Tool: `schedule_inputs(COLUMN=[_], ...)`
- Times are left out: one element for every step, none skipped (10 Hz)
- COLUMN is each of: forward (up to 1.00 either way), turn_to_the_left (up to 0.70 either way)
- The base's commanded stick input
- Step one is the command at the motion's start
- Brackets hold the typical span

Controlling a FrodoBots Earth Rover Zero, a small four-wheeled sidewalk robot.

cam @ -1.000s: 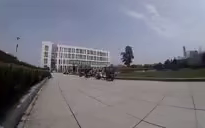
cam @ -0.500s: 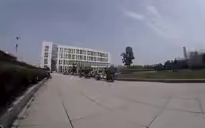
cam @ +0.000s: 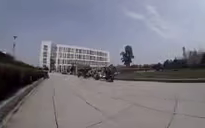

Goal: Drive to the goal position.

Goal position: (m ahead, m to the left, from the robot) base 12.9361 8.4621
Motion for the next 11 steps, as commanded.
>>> schedule_inputs(forward=[0.70, 0.70, 0.70, 0.70, 0.70, 0.70, 0.70, 0.70, 0.70, 0.70, 0.70], turn_to_the_left=[0.00, 0.00, 0.00, 0.00, 0.12, 0.31, 0.35, 0.35, 0.35, 0.35, 0.35])
